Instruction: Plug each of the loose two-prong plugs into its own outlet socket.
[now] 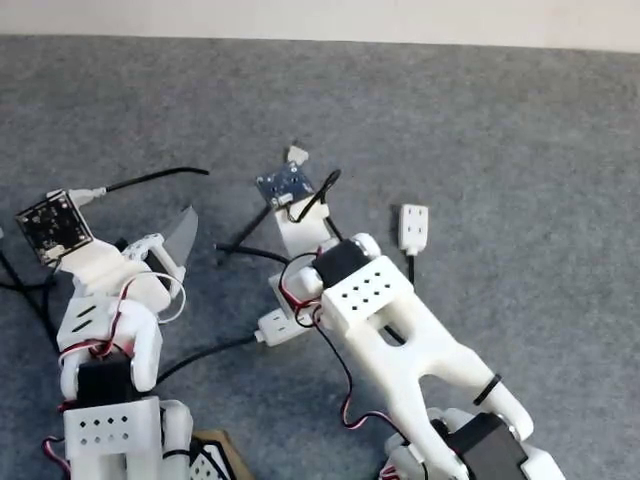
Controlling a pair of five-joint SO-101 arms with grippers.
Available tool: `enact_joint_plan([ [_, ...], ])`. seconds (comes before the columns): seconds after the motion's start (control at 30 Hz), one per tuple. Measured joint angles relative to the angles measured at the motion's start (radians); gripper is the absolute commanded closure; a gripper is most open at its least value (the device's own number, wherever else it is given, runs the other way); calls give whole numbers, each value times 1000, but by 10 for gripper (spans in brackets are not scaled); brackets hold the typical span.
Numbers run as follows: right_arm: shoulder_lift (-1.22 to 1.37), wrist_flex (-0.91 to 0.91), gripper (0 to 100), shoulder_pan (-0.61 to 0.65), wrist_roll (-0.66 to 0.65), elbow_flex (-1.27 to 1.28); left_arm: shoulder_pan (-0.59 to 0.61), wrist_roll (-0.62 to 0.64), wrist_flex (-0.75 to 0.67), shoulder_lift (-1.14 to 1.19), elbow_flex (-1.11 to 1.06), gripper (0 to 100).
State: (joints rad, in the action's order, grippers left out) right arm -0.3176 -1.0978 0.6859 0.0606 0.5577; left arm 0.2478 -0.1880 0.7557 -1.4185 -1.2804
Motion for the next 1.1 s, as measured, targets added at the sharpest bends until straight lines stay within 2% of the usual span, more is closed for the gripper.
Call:
enact_joint_plan([
  [0.73, 0, 66, 994, 0, 2, 83, 0, 0, 0, 0, 0, 627],
  [1.1, 167, 250, 994, -5, 3, 178, 0, 0, 0, 0, 0, 627],
])
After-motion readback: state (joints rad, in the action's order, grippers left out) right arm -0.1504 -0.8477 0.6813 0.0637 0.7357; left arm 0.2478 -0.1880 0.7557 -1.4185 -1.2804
